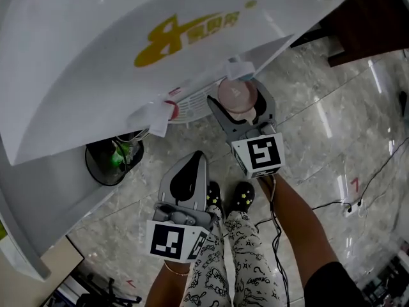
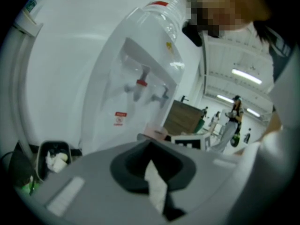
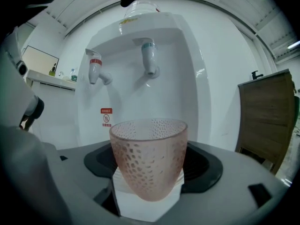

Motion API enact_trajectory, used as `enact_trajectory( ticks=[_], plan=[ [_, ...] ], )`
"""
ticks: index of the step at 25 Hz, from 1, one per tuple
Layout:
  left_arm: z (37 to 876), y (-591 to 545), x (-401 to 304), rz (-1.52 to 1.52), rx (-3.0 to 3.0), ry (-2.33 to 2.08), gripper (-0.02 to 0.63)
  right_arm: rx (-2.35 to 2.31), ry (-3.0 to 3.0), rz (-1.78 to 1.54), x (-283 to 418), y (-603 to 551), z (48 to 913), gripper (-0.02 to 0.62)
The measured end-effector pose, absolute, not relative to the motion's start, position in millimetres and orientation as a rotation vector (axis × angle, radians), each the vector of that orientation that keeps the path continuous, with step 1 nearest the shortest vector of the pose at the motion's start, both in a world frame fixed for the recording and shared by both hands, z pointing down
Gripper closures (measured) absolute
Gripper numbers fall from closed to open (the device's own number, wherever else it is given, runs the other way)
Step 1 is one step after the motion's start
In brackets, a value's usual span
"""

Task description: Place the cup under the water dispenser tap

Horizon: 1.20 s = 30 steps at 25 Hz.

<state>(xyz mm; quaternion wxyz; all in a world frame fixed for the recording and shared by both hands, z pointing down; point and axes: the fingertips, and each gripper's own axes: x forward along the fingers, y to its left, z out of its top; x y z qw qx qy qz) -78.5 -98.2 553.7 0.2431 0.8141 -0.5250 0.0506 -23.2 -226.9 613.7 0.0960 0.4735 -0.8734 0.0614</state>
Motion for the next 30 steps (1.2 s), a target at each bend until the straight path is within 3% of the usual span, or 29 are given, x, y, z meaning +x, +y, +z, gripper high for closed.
enact_trajectory(
  ticks=[30],
  plan=[
    [551.8, -99.9, -57.3, 0.123, 2.244, -1.286, 0.612, 1.306, -2.563, 0.382, -33.0, -239.0, 636.0, 0.195]
  ],
)
